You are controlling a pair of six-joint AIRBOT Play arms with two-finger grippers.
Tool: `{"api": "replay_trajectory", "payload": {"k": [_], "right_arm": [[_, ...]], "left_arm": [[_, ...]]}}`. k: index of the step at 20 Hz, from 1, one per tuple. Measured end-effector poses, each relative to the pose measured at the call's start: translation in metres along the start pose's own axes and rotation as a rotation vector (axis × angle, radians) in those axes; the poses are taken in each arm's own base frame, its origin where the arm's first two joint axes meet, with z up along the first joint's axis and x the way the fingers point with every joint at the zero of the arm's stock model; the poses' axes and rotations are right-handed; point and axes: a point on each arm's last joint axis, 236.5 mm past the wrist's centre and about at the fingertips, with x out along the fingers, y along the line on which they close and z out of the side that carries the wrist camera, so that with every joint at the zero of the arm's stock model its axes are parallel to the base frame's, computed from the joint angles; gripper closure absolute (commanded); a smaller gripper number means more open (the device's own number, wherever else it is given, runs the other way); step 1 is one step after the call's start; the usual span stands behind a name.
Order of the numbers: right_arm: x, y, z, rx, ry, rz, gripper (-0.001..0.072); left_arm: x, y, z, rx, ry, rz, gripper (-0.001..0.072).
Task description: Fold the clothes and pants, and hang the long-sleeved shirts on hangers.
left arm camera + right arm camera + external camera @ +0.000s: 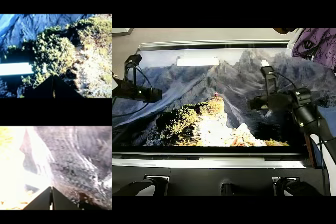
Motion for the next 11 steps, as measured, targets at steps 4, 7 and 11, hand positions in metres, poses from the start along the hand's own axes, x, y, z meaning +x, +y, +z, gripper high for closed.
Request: {"api": "replay_trajectory", "payload": {"k": [4, 7, 11], "right_arm": [[0.001, 0.013, -0.001, -0.040, -0.001, 0.011, 0.0678], [0.002, 0.015, -0.002, -0.051, 0.000, 0.011, 0.0678], [0.002, 0.016, -0.002, -0.055, 0.000, 0.011, 0.0678]], "left_arm": [[-0.006, -0.002, -0.007, 0.015, -0.011, 0.004, 0.0688], [-0.007, -0.002, -0.010, 0.019, -0.010, 0.005, 0.0688], [-0.007, -0.002, -0.010, 0.021, -0.011, 0.005, 0.0688]]}}
